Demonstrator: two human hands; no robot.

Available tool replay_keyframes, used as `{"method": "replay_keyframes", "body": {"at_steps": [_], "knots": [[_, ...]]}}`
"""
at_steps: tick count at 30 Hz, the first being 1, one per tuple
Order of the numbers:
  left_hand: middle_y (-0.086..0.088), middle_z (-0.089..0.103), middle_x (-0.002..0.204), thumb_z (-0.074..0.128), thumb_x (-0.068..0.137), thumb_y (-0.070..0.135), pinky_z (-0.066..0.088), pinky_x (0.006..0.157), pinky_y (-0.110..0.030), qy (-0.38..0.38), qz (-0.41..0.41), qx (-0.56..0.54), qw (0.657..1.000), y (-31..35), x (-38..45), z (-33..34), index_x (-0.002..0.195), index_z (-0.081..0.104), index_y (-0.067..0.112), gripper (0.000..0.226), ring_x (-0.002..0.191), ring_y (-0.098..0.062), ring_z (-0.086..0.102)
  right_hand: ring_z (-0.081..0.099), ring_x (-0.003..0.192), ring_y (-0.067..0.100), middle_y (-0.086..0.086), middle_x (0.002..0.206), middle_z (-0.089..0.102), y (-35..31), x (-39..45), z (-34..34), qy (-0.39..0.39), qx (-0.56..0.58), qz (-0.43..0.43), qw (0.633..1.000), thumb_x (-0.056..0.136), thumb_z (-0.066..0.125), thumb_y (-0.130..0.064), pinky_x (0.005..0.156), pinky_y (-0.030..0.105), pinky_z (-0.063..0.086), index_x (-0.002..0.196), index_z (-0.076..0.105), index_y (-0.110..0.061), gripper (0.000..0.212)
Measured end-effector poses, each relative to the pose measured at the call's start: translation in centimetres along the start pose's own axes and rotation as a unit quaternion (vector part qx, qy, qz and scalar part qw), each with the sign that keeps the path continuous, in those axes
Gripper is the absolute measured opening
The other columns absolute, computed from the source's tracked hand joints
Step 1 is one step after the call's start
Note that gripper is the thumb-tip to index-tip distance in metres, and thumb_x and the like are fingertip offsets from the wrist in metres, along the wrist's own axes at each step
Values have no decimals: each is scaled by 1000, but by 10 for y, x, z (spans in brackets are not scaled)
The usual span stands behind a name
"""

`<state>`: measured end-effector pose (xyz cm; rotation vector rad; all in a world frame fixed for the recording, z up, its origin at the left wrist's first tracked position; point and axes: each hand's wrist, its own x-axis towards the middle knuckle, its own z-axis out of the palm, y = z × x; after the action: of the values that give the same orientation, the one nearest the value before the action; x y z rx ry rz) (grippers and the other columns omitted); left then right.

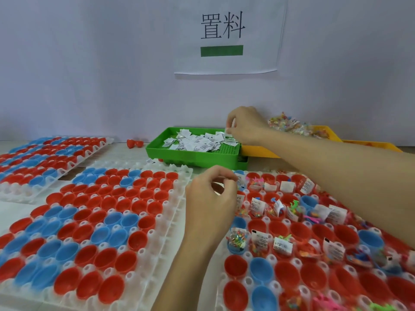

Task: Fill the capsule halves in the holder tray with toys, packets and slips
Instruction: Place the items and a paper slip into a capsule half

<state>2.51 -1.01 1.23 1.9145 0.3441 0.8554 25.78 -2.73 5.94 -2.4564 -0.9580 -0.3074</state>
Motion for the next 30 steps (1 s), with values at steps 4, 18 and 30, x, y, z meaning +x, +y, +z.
{"method": "replay_keyframes", "body": {"at_steps": [4, 18, 30], "knots": [[-3, 71, 72, 52, 92, 3, 49, 47, -22, -20, -45, -78, 996, 7, -2, 1, 82, 69, 20, 25, 60, -17, 64, 67, 64, 12, -2, 68, 71, -27, -50, -40, 39, 160, -54, 985, 90, 72, -22, 65, 22, 49, 81, 67, -23, 10], [-13, 64, 72, 73, 74, 22, 40, 63, -32, -244, -120, -327, 905, 33, -18, 9, 86, 74, 8, 18, 58, -18, 56, 72, 75, 2, -13, 81, 76, 6, -228, -99, 19, 291, -84, 953, 80, 79, -4, 71, 16, 57, 86, 80, -19, 16], [-15, 64, 73, 69, 73, 10, 53, 57, -22, -233, -126, -344, 901, 35, -20, 11, 85, 68, 2, 15, 59, -20, 62, 70, 80, 8, -10, 84, 73, 8, -247, -101, 4, 301, -68, 951, 90, 70, -33, 70, 23, 57, 106, 73, -31, 16]]}}
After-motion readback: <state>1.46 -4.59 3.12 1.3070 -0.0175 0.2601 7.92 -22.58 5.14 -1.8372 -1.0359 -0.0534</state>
